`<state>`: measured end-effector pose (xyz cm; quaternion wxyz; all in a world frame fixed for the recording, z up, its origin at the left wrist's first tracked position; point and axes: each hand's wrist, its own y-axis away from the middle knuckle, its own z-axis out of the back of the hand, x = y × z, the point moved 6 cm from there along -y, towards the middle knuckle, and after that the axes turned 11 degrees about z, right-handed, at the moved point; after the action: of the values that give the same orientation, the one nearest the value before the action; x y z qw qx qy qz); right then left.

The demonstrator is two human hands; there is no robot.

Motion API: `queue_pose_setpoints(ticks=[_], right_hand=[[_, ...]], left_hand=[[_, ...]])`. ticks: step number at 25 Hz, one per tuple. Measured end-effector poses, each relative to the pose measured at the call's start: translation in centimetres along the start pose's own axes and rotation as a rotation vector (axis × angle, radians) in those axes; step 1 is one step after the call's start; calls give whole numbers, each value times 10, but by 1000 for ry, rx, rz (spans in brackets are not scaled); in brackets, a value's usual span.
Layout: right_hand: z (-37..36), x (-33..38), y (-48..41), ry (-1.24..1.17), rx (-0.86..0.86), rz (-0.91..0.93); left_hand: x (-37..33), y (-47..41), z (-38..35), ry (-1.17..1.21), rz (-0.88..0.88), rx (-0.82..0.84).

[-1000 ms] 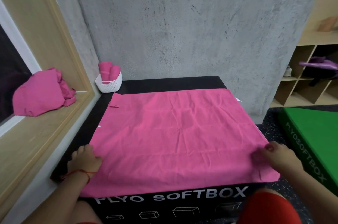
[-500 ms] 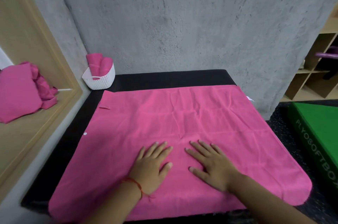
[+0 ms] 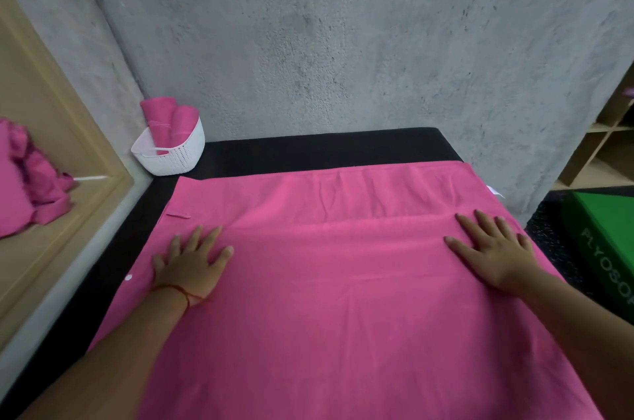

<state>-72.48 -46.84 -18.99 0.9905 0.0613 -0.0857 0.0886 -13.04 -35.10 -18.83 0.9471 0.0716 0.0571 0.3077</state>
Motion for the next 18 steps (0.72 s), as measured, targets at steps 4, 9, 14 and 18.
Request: queue_pose_setpoints(ticks=[4, 9, 14, 18], right_hand=[[7, 14, -45, -10, 27, -91], [14, 32, -104, -45, 39, -125], [18, 38, -160, -71, 12, -123], [29, 41, -203, -69, -129, 11]], left_hand=[[-22, -41, 10, 12, 98, 38], [-62, -99, 16, 25, 124, 66], [-93, -137, 19, 76, 68, 32], [-98, -182, 33, 157, -101, -69]])
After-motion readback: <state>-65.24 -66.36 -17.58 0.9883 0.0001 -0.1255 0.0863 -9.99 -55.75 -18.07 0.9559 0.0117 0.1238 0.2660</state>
